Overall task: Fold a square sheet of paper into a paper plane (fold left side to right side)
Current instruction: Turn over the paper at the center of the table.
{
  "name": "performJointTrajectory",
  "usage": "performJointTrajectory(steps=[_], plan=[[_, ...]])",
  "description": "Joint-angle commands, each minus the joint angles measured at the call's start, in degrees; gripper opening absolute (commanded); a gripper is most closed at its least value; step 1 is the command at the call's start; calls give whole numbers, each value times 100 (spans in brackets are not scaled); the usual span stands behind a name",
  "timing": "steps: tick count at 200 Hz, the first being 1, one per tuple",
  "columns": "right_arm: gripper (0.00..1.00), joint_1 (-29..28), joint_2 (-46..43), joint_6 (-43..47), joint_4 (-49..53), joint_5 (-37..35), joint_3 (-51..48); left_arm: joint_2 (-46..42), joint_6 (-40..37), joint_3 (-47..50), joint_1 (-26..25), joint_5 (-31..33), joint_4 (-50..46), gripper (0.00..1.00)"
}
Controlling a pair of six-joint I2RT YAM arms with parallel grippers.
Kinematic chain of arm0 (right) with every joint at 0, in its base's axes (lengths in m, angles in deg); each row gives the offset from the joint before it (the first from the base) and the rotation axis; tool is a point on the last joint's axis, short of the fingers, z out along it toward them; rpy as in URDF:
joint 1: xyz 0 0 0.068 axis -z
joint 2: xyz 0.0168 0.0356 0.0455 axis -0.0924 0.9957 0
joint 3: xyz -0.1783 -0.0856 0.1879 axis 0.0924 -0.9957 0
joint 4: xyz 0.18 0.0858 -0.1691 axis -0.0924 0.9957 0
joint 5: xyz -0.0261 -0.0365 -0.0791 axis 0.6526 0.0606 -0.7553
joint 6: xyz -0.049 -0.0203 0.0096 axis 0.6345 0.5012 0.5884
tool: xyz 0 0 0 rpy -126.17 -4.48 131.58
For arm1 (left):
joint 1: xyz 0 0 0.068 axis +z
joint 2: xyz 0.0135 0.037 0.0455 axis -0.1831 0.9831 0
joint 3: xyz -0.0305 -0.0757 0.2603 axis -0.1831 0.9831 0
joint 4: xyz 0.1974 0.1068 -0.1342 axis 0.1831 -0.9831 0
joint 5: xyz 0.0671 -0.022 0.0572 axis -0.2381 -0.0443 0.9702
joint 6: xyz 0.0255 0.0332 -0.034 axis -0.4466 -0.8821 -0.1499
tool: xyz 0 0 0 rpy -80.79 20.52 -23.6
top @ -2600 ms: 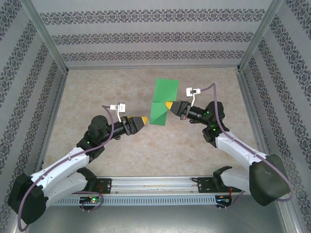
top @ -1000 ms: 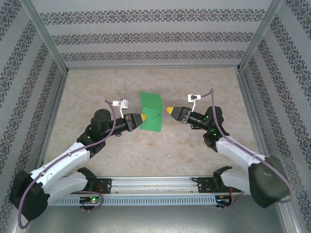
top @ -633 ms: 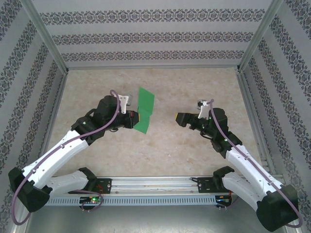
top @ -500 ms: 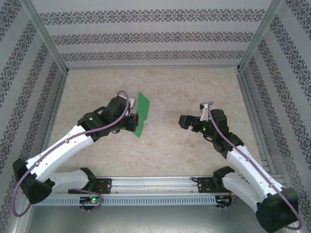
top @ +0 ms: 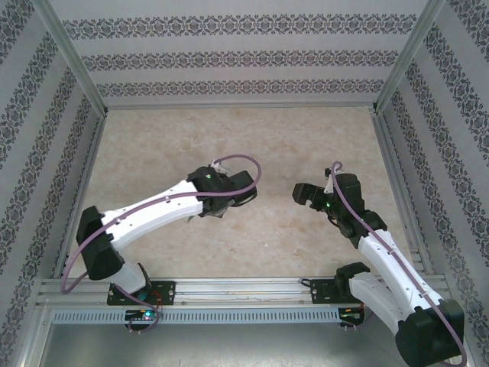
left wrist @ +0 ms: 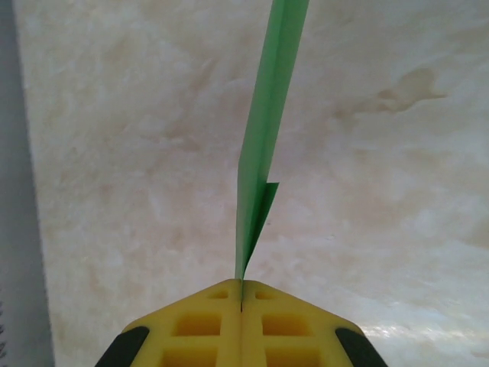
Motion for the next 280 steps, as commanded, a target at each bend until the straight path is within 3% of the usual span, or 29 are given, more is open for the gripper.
performJointTrajectory(steps=[1, 49, 136, 181, 239, 280], plan=[[98, 80, -35, -11, 36, 27, -99, 260, 833, 88, -133, 527, -507, 0], [98, 149, 50, -63, -82, 201, -156, 878, 1217, 307, -176, 328, 48, 0], [98, 234, 219, -116, -270, 441, -257, 1020, 736, 1233, 14, -1894, 3108, 3], [98, 232, 344, -159, -378, 645, -305, 1018, 728, 1538, 197, -2652, 4202, 16], [98, 260, 482, -133, -392, 870, -289, 992, 567, 1539, 297, -3191, 4729, 38], [98, 263, 830, -161, -442, 1558, -72, 325, 392, 1911, 453, -3505, 5479, 47]])
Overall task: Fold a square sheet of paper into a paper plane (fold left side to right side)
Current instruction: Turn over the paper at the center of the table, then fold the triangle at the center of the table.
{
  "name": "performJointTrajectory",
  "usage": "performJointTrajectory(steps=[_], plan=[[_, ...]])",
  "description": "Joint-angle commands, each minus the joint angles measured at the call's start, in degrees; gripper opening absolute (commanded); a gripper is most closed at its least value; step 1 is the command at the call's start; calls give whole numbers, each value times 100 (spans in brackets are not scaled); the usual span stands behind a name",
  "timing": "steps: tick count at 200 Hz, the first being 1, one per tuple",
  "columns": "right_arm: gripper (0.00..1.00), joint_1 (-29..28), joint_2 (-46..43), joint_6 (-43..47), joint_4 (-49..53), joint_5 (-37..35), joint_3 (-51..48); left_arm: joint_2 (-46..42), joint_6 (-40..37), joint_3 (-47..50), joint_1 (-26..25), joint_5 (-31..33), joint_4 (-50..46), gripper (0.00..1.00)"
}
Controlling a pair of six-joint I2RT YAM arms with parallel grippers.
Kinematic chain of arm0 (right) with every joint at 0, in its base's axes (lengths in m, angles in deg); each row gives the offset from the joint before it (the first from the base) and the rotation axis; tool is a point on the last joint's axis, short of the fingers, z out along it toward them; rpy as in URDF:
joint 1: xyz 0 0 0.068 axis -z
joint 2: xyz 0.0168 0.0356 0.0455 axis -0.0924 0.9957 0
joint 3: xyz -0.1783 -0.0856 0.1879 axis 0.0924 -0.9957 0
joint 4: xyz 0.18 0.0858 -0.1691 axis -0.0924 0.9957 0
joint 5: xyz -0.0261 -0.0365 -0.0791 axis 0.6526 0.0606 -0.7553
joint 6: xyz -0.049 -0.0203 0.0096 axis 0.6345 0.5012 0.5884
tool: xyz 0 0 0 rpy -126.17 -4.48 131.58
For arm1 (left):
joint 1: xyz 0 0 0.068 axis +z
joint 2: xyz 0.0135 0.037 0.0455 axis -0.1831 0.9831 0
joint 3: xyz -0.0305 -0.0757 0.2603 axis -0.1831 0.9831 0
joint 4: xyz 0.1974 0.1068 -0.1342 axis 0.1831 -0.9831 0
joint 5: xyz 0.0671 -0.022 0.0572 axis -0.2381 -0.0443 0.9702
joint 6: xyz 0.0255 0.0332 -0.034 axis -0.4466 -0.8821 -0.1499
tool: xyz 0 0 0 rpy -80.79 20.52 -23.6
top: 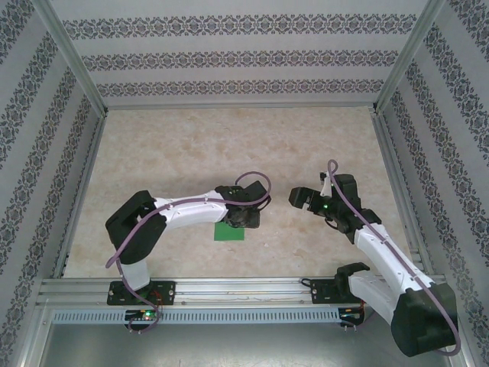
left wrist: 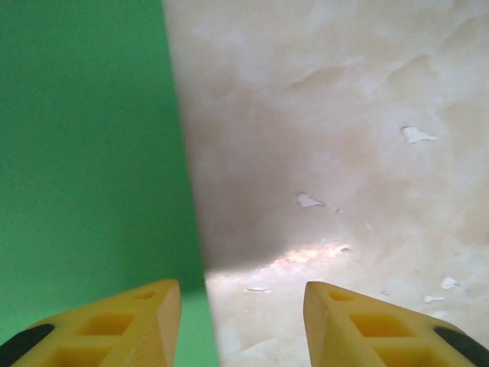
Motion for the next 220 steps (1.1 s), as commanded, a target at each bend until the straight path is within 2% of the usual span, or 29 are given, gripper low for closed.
performJointTrajectory(steps=[1, 35, 66, 85, 118, 156, 183, 199, 220], plan=[[98, 58, 186, -75, -135, 579, 174, -606, -189, 258, 187, -250, 636, 47], [85, -30, 657, -322, -437, 1512, 338, -1571, -364, 937, 643, -445, 1258, 48], [71, -464, 1242, -799, -1024, 1888, 393, -2538, -352, 1863, 1284, -975, 2068, 49], [61, -909, 1693, -1129, -1481, 1901, 448, -3090, -240, 2492, 1654, -1219, 2527, 50], [41, -1646, 2507, -1518, -2105, 1778, 682, -3761, -242, 3104, 2142, -1570, 2721, 52], [21, -2177, 3290, -1718, -2502, 1555, 971, -4296, 93, 3947, 2575, -2074, 3560, 56], [6, -2337, 3793, -1703, -2547, 1473, 1193, -4446, 218, 4222, 2664, -2258, 3844, 56], [0, -2368, 4010, -1668, -2569, 1398, 1266, -4482, 243, 4318, 2690, -2316, 3914, 56], [0, -2376, 4216, -1576, -2569, 1396, 1373, -4486, 235, 4362, 2711, -2359, 3879, 56]])
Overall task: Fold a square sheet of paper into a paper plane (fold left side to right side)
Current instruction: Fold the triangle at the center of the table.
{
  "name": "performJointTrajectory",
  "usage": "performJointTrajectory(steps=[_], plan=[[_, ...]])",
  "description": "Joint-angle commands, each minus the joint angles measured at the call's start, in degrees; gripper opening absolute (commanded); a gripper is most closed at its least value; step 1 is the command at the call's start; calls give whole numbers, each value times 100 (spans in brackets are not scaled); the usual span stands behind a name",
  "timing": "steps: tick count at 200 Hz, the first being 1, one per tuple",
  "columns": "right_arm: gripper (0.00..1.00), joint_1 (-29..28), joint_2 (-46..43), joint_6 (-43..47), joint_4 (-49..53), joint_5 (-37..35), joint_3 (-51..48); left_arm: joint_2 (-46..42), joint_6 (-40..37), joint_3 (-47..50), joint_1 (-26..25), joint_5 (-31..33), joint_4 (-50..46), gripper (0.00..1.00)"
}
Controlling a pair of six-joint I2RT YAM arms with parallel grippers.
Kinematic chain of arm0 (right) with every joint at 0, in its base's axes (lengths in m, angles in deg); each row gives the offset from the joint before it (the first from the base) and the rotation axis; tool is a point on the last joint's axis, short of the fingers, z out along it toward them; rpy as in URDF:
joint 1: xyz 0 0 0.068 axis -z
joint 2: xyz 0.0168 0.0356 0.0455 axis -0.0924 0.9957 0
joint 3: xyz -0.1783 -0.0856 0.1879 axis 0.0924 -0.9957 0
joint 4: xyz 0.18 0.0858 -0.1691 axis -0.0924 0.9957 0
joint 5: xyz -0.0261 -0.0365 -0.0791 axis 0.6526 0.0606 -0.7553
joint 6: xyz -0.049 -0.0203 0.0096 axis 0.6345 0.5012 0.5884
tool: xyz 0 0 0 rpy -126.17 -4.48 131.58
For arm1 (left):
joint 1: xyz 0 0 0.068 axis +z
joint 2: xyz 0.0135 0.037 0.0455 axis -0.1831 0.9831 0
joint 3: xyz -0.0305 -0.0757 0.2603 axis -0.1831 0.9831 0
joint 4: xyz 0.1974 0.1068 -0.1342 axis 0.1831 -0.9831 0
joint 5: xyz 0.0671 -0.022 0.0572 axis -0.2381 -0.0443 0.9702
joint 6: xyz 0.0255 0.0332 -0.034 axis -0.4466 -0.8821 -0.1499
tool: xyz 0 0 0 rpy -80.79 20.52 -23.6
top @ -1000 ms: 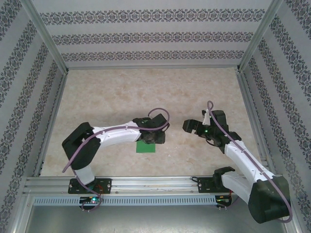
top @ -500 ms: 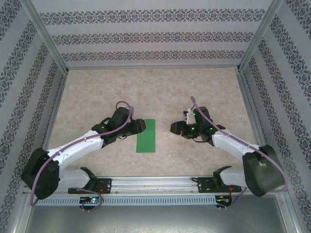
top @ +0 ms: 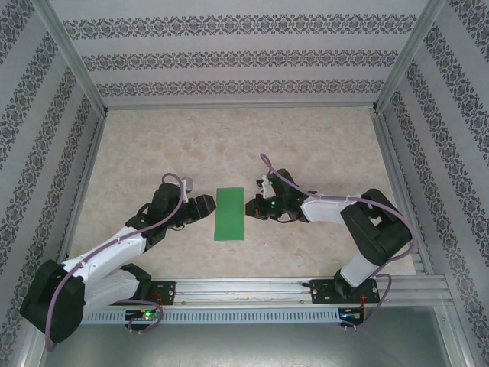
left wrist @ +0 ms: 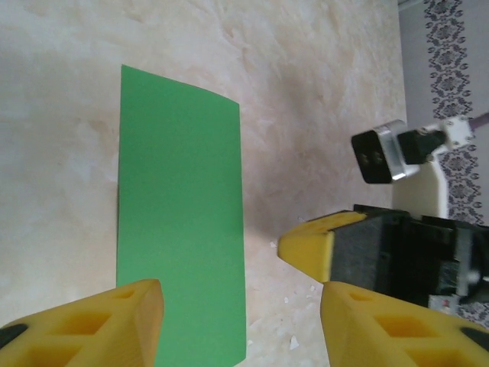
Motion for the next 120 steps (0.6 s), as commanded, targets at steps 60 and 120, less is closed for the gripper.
performJointTrajectory(steps=[60, 120], plan=[[0, -68, 658, 263, -255, 12, 398, 15, -84, 13, 88, -204, 8, 56], [0, -122, 960, 347, -130, -83, 494, 177, -65, 45, 85, -244, -31, 55]])
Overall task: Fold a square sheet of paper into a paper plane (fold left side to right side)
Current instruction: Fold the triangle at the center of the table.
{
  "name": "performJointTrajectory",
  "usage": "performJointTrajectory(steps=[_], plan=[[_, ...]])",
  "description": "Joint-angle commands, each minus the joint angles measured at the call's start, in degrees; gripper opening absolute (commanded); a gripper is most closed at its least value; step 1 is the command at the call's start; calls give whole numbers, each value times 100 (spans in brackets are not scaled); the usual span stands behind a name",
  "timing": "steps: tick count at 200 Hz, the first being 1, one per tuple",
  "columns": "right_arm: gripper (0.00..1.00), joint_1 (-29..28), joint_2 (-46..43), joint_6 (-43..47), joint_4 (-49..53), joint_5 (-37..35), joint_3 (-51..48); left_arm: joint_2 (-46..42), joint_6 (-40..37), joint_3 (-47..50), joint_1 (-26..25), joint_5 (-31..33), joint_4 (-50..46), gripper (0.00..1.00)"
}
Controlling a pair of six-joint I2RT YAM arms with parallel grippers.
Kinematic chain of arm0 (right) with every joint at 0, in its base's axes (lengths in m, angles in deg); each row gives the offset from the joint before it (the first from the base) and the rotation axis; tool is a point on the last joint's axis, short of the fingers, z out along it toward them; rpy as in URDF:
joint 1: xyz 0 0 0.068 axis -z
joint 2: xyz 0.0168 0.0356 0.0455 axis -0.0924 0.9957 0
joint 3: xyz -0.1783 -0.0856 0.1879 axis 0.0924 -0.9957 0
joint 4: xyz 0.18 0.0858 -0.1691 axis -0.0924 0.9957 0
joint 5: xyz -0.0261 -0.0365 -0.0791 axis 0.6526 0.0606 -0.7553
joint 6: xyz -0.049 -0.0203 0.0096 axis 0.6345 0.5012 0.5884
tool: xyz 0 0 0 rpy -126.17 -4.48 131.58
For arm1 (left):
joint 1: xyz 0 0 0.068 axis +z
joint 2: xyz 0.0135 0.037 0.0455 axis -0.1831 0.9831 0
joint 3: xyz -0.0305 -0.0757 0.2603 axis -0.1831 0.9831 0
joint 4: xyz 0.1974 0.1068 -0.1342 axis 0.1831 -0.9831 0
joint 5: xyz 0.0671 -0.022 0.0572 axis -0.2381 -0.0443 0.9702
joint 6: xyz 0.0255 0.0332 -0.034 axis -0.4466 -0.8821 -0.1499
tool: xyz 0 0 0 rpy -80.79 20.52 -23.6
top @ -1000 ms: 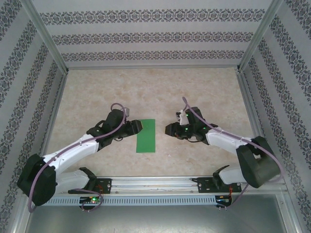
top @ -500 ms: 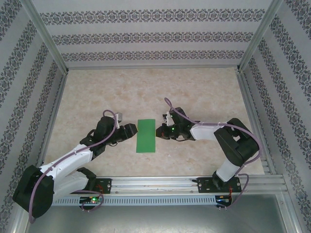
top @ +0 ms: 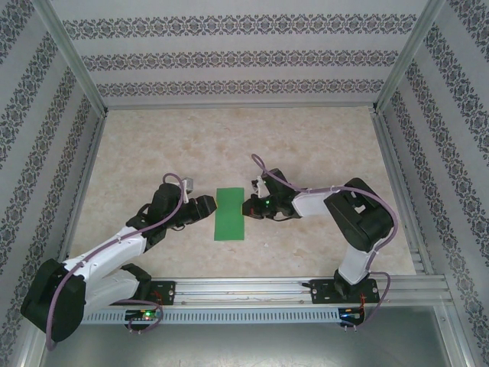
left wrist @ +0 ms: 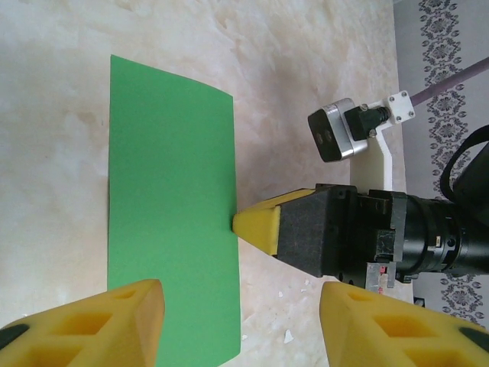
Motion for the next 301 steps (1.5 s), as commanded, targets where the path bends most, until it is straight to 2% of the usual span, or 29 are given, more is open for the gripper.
performJointTrajectory(steps=[1, 44, 91, 121, 200, 267, 301], plan=[[0, -71, 153, 166, 49, -54, 134, 107, -79, 37, 83, -99, -83, 56], [0, -103, 198, 383, 713, -393, 213, 414, 60, 28, 86, -266, 69, 53], [0, -120, 34, 621, 1352, -881, 221, 1221, 285, -98, 59, -696, 427, 42], [0, -116, -52, 707, 1508, -1018, 209, 1703, 299, -255, -1, -748, 462, 40], [0, -116, 29, 720, 1442, -853, 235, 2443, 329, -453, -66, -864, 768, 39], [0, -117, 42, 711, 1396, -818, 221, 2680, 115, -671, -105, -672, 332, 39], [0, -114, 34, 702, 1387, -809, 213, 2831, 203, -665, -129, -830, 594, 39]])
